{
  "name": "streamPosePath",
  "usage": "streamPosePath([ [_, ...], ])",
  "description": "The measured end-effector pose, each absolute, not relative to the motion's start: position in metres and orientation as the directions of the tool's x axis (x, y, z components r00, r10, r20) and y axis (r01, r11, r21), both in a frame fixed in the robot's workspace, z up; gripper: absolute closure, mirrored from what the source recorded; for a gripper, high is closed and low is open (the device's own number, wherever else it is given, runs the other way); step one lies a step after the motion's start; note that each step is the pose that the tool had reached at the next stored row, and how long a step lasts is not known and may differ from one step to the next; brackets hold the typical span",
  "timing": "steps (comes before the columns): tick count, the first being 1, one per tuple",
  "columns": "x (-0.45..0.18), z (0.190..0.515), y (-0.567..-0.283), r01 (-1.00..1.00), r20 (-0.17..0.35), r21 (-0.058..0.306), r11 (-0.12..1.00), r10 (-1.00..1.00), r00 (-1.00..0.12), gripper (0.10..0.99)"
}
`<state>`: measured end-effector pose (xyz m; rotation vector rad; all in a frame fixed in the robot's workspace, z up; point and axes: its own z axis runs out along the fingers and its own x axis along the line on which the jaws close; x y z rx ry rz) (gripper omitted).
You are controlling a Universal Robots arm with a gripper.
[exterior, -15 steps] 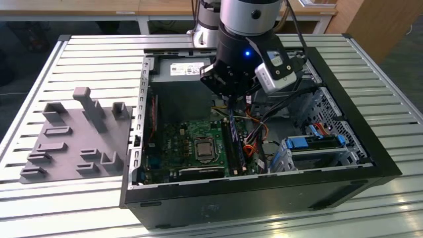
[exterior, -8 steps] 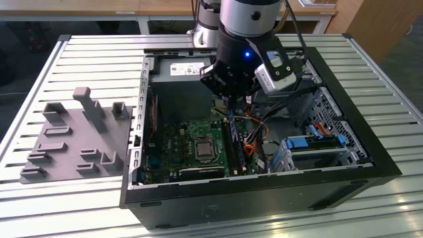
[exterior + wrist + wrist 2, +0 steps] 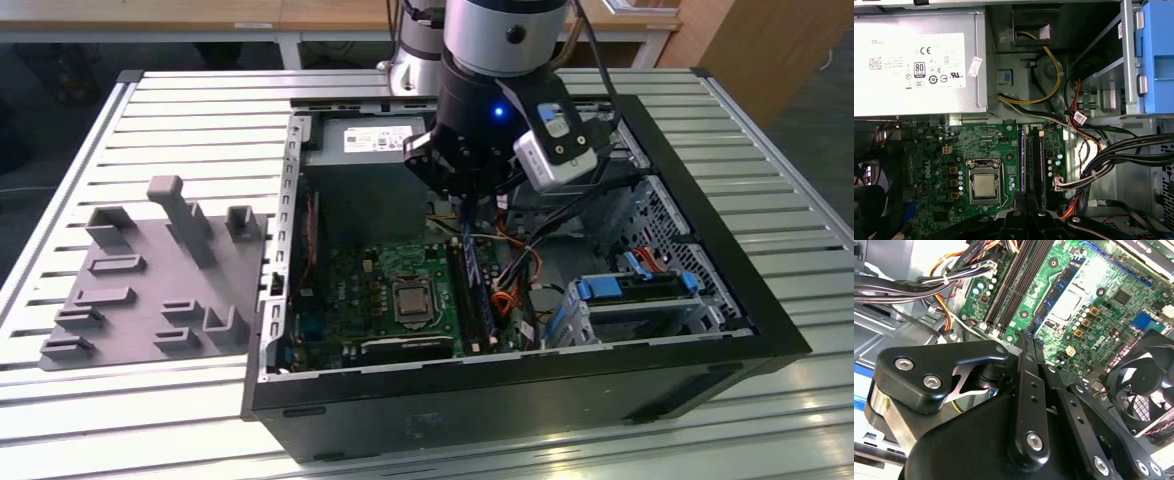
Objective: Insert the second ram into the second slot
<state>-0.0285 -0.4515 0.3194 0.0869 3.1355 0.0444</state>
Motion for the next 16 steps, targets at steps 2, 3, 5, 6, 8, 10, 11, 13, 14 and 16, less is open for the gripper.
streamPosePath([
  [2, -0.0285, 0.3189, -0.4515, 0.055, -0.004, 0.028, 0.998, 0.055, -0.998, 0.973],
  [3, -0.0285, 0.3186, -0.4515, 0.055, -0.004, 0.028, 0.998, 0.055, -0.998, 0.973],
  [5, -0.0285, 0.3182, -0.4514, 0.055, -0.004, 0.028, 0.998, 0.056, -0.998, 0.973],
  [6, -0.0285, 0.3179, -0.4514, 0.055, -0.004, 0.028, 0.998, 0.055, -0.998, 0.973],
  [8, -0.0285, 0.3174, -0.4515, 0.055, -0.004, 0.029, 0.998, 0.055, -0.998, 0.973],
  [10, -0.0285, 0.3166, -0.4515, 0.055, -0.004, 0.028, 0.998, 0.055, -0.998, 0.973],
  [11, -0.0285, 0.3164, -0.4515, 0.055, -0.004, 0.028, 0.998, 0.055, -0.998, 0.973],
  [13, -0.0285, 0.3158, -0.4514, 0.055, -0.004, 0.028, 0.998, 0.055, -0.998, 0.973],
  [14, -0.0285, 0.3155, -0.4515, 0.055, -0.004, 0.028, 0.998, 0.055, -0.998, 0.973],
  [16, -0.0285, 0.3149, -0.4515, 0.055, -0.004, 0.028, 0.998, 0.055, -0.998, 0.973],
])
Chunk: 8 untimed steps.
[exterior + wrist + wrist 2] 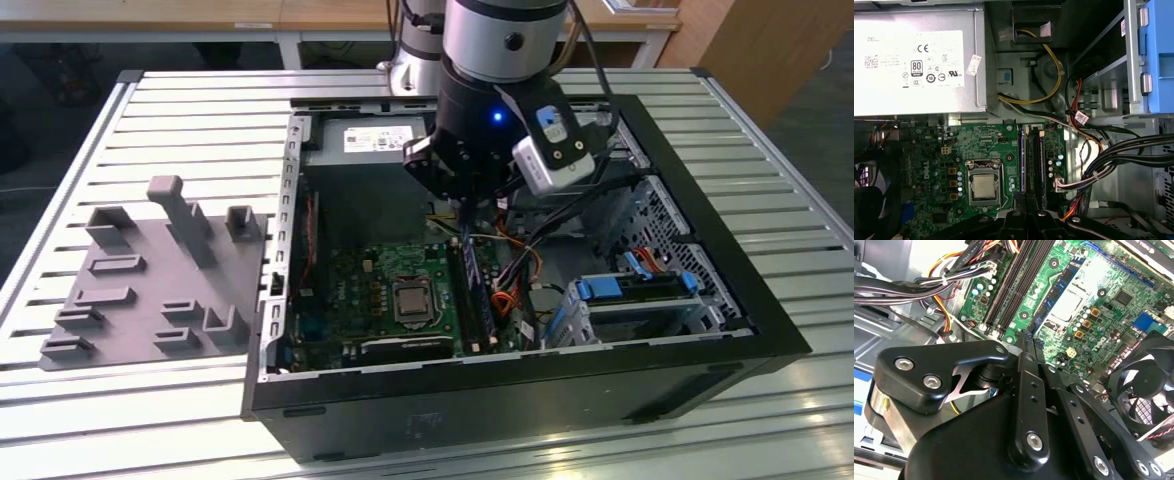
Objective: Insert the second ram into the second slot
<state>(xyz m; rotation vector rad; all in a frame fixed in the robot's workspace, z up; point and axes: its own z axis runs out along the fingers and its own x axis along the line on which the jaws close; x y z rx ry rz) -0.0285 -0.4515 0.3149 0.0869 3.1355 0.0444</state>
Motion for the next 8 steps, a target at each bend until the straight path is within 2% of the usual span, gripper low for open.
streamPosePath([
  [8, -0.0285, 0.3119, -0.4515, 0.055, -0.004, 0.028, 0.998, 0.055, -0.998, 0.973],
])
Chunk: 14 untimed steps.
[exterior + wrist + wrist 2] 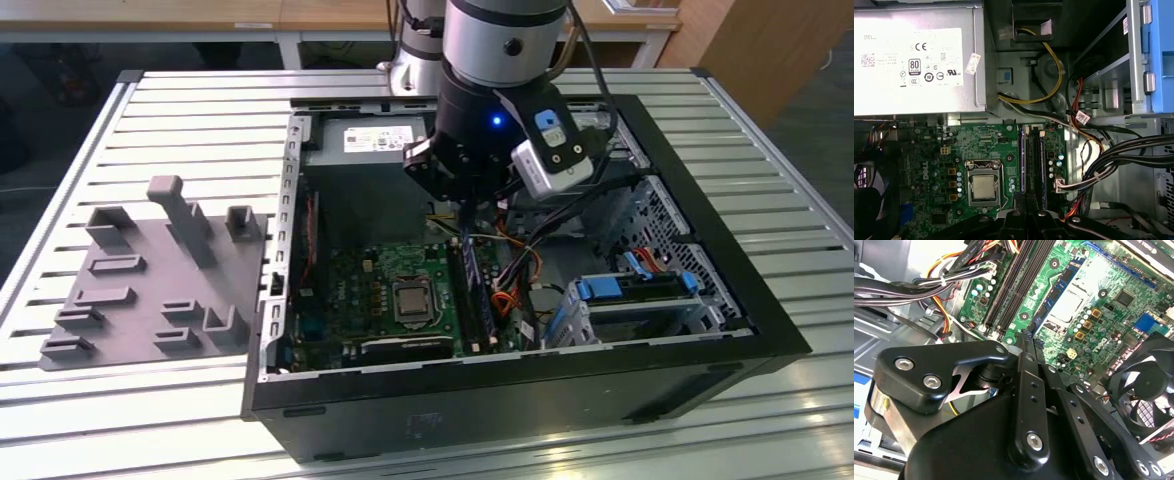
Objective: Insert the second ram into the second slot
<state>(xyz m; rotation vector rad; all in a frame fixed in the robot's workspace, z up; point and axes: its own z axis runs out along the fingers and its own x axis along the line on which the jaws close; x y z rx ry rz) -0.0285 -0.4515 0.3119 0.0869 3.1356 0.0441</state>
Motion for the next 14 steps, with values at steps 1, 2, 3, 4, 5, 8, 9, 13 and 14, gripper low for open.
streamPosePath([
  [1, -0.0285, 0.3116, -0.4515, 0.055, -0.003, 0.028, 0.998, 0.056, -0.998, 0.973],
  [2, -0.0285, 0.3111, -0.4515, 0.056, -0.003, 0.028, 0.998, 0.056, -0.998, 0.973],
  [3, -0.0286, 0.3106, -0.4514, 0.056, -0.002, 0.028, 0.998, 0.056, -0.998, 0.973],
  [4, -0.0285, 0.3102, -0.4515, 0.055, -0.001, 0.028, 0.998, 0.055, -0.998, 0.973],
  [5, -0.0285, 0.3098, -0.4515, 0.055, -0.001, 0.028, 0.998, 0.055, -0.998, 0.973],
  [8, -0.0285, 0.3086, -0.4515, 0.055, -0.001, 0.028, 0.998, 0.055, -0.998, 0.973],
  [9, -0.0285, 0.3082, -0.4515, 0.055, -0.001, 0.028, 0.998, 0.055, -0.998, 0.973],
  [13, -0.0285, 0.3062, -0.4515, 0.055, -0.001, 0.028, 0.998, 0.055, -0.998, 0.973],
  [14, -0.0285, 0.3056, -0.4515, 0.055, -0.001, 0.029, 0.998, 0.055, -0.998, 0.973],
])
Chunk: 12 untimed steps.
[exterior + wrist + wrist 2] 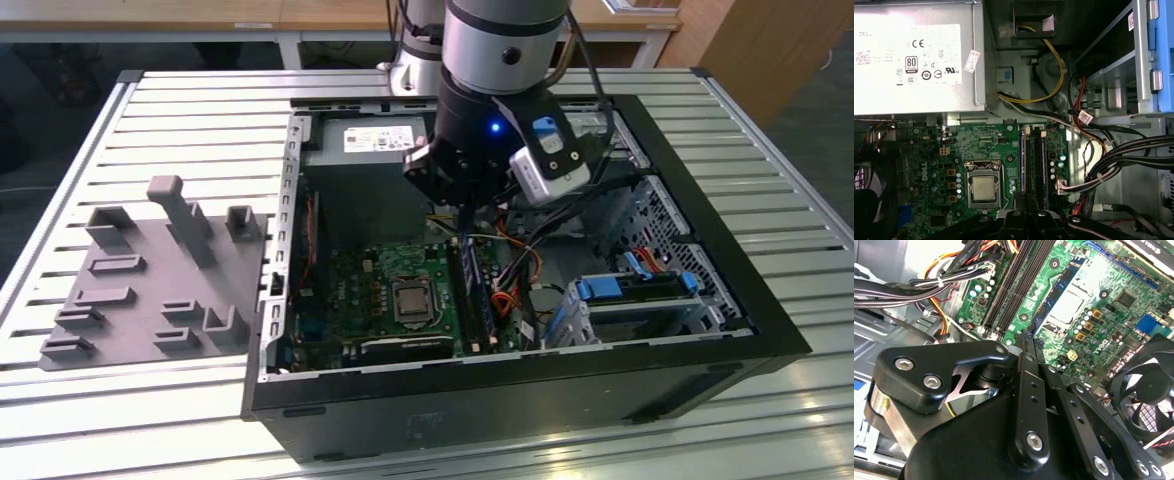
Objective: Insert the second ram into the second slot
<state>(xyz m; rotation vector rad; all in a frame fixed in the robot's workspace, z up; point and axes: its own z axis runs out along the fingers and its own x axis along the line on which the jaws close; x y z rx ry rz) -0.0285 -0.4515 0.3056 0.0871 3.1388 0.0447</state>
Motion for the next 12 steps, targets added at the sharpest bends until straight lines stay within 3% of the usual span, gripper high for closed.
streamPosePath([
  [12, -0.0285, 0.3008, -0.4516, 0.054, 0.000, 0.029, 0.998, 0.055, -0.999, 0.973],
])
